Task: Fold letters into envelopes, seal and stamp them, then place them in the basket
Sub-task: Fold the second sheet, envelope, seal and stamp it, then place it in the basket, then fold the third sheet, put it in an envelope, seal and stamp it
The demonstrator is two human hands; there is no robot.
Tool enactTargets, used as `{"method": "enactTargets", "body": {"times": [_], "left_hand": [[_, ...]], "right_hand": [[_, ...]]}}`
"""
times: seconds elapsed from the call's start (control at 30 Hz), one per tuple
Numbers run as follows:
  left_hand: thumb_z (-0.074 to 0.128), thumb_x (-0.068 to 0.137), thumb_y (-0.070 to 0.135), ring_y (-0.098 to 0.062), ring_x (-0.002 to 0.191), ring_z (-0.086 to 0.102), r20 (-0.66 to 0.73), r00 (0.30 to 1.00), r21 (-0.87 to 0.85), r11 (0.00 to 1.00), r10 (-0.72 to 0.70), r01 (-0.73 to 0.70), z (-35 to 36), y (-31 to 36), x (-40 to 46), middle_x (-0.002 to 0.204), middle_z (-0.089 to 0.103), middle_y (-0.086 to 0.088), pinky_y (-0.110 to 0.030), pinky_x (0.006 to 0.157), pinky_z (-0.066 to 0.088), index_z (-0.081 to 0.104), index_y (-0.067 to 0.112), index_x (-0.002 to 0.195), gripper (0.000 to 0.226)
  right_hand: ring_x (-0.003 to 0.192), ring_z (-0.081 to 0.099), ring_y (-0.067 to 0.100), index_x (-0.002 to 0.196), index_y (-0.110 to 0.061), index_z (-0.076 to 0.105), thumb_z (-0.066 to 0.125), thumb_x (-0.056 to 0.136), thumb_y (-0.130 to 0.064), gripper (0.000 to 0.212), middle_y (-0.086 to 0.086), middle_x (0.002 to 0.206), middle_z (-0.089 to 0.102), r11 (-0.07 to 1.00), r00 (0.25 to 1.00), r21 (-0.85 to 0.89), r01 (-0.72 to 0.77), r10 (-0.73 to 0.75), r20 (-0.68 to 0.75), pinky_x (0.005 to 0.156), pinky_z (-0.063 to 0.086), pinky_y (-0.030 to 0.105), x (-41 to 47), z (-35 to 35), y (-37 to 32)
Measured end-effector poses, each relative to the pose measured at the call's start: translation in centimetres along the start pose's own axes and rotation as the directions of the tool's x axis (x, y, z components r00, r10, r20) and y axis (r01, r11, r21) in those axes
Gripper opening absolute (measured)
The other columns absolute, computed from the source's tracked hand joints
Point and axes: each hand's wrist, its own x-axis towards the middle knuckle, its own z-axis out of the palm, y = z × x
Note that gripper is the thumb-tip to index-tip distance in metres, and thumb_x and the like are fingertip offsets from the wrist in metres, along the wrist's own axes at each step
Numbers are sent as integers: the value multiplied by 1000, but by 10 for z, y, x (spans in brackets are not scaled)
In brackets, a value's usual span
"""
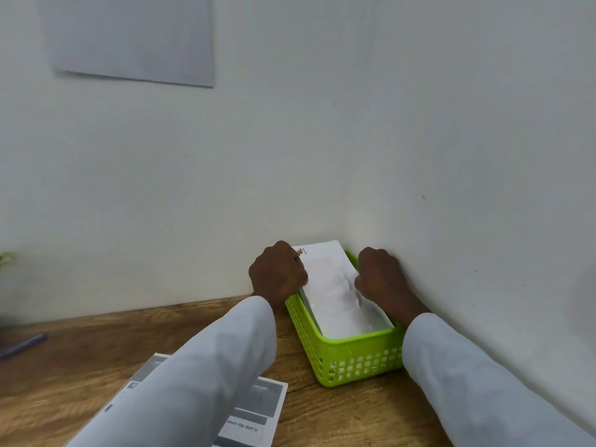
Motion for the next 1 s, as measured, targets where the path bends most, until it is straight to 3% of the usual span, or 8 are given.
{"method": "enactTargets", "body": {"times": [0.1,0.17,0.23,0.33,0.6,0.7,0.83,1.0], "left_hand": [[64,77,16,-28,93,63,32,994,175,978,108,-112,7,7,1,99,65,-1,-28,68,36,61,14,98,21],[63,77,11,-29,91,63,80,986,257,952,147,-163,10,10,3,100,65,-4,-28,68,37,60,13,98,21],[64,77,9,-30,92,63,118,980,292,937,162,-191,11,10,5,101,65,-6,-29,68,39,61,12,99,22],[68,78,10,-31,95,62,126,977,260,944,175,-202,11,8,6,102,63,-6,-30,69,39,61,12,100,23],[83,69,20,-17,77,66,39,983,-105,979,180,-175,-11,-8,0,66,63,11,-24,66,42,71,15,68,13],[82,72,19,-14,63,68,28,975,-146,966,218,-212,-34,-12,-10,57,65,9,-26,66,50,70,14,65,14],[82,73,18,1,43,59,65,973,-144,967,222,-211,-80,-33,-31,53,67,4,-21,59,49,71,13,68,13],[85,71,25,3,45,58,115,974,-21,981,193,-192,-136,-67,-65,58,70,3,-17,55,42,73,15,69,16]], "right_hand": [[108,62,35,68,-14,32,53,88,-2,31,16,117,64,997,998,-69,32,-28,52,71,39,31,-1,-1,-2],[112,60,34,90,-7,54,50,90,-1,7,16,121,62,991,997,-126,50,-42,65,78,45,33,-1,-1,-4],[115,59,33,112,-4,58,48,92,-1,23,15,123,60,986,996,-151,63,-54,68,84,48,34,0,0,-6],[115,59,34,115,-4,58,47,91,0,26,15,123,60,985,997,-156,74,-67,48,85,48,35,1,0,-6],[94,65,28,78,-14,67,75,81,-19,11,9,93,71,980,991,159,120,-109,-80,69,43,28,2,-4,-16],[79,66,20,72,-15,73,78,80,-28,15,1,74,72,935,977,288,205,-179,-115,64,37,25,-8,-12,-33],[64,67,11,72,-18,74,77,80,-30,15,-4,64,71,845,945,424,326,-299,-132,66,51,28,-39,-19,-66],[48,59,-3,64,-22,74,78,75,-25,12,-10,53,67,756,908,544,364,-418,-28,63,52,25,-84,-9,-105]]}}
